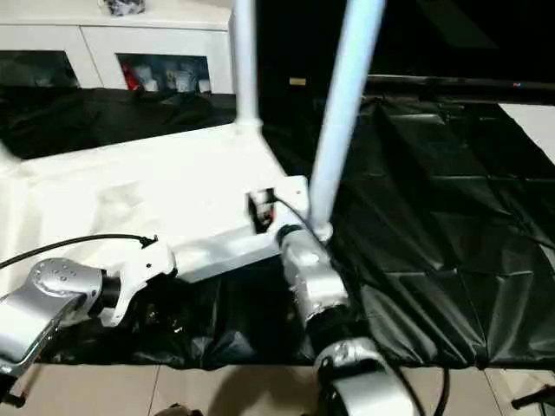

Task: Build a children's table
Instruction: Rotate leg to tighten

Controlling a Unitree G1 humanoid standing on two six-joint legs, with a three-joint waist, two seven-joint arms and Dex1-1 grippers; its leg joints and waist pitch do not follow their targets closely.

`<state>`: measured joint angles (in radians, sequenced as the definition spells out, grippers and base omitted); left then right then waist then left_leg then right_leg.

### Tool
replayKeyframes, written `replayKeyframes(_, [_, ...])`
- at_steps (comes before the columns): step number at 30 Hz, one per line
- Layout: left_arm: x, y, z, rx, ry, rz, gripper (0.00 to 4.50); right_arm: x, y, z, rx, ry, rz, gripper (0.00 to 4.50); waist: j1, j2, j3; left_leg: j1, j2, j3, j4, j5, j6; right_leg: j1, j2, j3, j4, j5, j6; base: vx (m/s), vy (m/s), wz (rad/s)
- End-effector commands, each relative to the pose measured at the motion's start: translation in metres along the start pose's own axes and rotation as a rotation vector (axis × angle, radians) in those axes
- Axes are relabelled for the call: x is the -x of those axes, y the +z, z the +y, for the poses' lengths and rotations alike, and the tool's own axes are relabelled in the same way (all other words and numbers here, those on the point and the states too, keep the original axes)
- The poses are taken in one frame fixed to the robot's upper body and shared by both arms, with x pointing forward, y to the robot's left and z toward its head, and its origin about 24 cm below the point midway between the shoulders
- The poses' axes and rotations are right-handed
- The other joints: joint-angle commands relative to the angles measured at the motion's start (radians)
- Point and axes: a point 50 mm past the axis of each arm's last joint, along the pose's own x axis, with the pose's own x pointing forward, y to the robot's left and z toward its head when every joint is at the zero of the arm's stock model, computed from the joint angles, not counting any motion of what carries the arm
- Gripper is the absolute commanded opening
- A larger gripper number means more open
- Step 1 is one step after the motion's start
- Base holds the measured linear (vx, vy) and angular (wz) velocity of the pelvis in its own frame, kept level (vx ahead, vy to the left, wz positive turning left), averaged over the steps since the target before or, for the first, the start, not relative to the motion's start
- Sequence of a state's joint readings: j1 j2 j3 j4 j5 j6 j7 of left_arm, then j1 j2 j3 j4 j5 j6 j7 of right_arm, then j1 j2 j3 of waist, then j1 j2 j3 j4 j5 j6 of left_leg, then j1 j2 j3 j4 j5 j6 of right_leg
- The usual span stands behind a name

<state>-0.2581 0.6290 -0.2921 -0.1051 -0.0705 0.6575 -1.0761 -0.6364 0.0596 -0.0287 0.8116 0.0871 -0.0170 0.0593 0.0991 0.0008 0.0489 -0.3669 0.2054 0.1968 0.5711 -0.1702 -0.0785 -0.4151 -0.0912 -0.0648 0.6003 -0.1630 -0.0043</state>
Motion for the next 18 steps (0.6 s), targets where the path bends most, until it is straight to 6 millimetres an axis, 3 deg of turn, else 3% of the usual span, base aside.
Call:
replayKeyframes(1, [0.008, 0.003, 0.01, -0.023, 0.076, 0.012, 4.1, 0.002, 0.006, -0.034, -0.037, -0.153, -0.03, 3.56, -0.008, 0.015, -0.063, 0.03, 0.013, -0.008, -0.066, -0.287, -0.049, 0.036, -0.035, 0.042, -0.06, -0.237, -0.152, 0.0, 0.0, 0.0])
replayKeyframes(9, [0.006, 0.009, 0.021, -0.069, 0.183, -0.025, 4.38, 0.006, 0.02, -0.087, -0.022, -0.323, -0.064, 3.56, 0.0, 0.007, -0.066, 0.018, 0.01, -0.009, -0.06, -0.265, -0.041, 0.043, -0.034, 0.039, -0.058, -0.248, -0.135, 0.0, 0.0, 0.0])
replayKeyframes(12, [0.0, 0.012, 0.025, -0.09, 0.225, -0.043, 4.38, 0.01, 0.026, -0.109, -0.013, -0.394, -0.079, 3.56, 0.0, 0.01, -0.066, 0.018, 0.008, -0.009, -0.056, -0.281, -0.04, 0.04, -0.033, 0.038, -0.058, -0.261, -0.135, 0.0, 0.0, 0.0])
replayKeyframes(15, [-0.008, 0.015, 0.027, -0.103, 0.258, -0.07, 4.38, 0.014, 0.032, -0.124, -0.016, -0.436, -0.093, 3.56, 0.0, 0.007, -0.066, 0.015, 0.008, -0.009, -0.054, -0.282, -0.035, 0.042, -0.032, 0.036, -0.058, -0.259, -0.139, 0.0, 0.0, 0.0])
replayKeyframes(18, [-0.017, 0.017, 0.027, -0.114, 0.299, -0.117, 4.38, 0.015, 0.034, -0.127, -0.009, -0.422, -0.105, 3.56, 0.001, 0.014, -0.068, 0.011, 0.008, -0.011, -0.052, -0.287, -0.032, 0.045, -0.034, 0.034, -0.057, -0.249, -0.145, 0.0, 0.0, 0.0])
